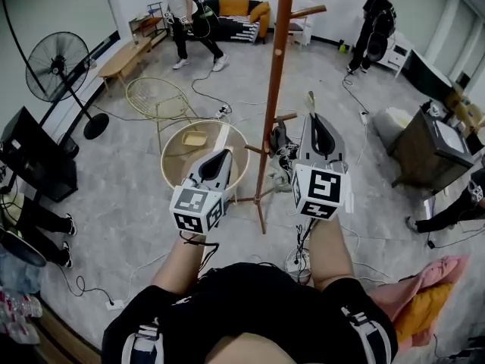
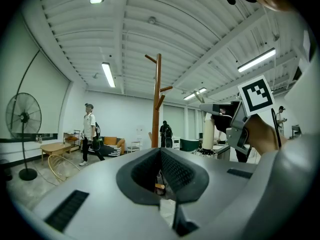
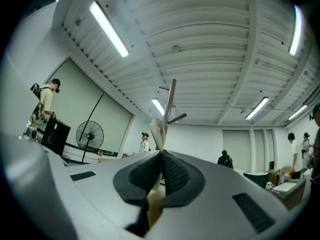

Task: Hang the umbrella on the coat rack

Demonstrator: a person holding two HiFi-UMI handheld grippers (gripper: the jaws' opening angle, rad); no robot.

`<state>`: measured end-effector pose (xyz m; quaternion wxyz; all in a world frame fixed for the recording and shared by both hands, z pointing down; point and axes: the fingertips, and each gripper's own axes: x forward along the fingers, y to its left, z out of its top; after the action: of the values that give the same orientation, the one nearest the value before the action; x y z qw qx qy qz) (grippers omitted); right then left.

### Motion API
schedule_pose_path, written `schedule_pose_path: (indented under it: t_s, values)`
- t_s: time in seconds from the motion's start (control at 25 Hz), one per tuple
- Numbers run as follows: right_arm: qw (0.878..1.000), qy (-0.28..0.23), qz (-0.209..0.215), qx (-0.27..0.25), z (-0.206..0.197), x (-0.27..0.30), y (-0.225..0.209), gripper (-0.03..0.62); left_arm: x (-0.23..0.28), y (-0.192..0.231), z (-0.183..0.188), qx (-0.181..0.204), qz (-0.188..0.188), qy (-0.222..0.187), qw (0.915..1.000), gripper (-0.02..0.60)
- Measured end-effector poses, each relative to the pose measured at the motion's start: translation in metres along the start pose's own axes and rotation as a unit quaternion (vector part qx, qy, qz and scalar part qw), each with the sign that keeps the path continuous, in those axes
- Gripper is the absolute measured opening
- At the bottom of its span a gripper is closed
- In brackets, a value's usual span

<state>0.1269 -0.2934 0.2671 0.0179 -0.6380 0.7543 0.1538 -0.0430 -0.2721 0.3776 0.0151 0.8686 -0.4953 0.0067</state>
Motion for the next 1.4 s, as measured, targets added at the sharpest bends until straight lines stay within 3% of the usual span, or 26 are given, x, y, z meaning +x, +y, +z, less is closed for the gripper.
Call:
schedule_pose_path:
  t_s: [0.28,0.48,0.8,1.4]
  values:
    - [0.995,-0.028,0.001,-0.1,0.023,0.078,-0.01,0.014,0.039,0.024,-0.003,-0.006,0.023,0.004,0.9997,0.017]
    - [0.981,-0.028,-0.003,-0.192,0.025,0.113,0.002,0.014,0.05,0.047,-0.002,-0.008,0.027,-0.001,0.9996,0.017]
    - [0.957,-0.024,-0.022,-0.288,0.03,0.154,0.02,0.014,0.068,0.085,0.003,-0.012,0.013,-0.004,0.9998,0.017]
    - [0.936,0.039,-0.068,-0.344,-0.007,0.192,0.04,0.014,0.079,0.132,-0.011,-0.025,-0.013,-0.007,0.9996,0.017]
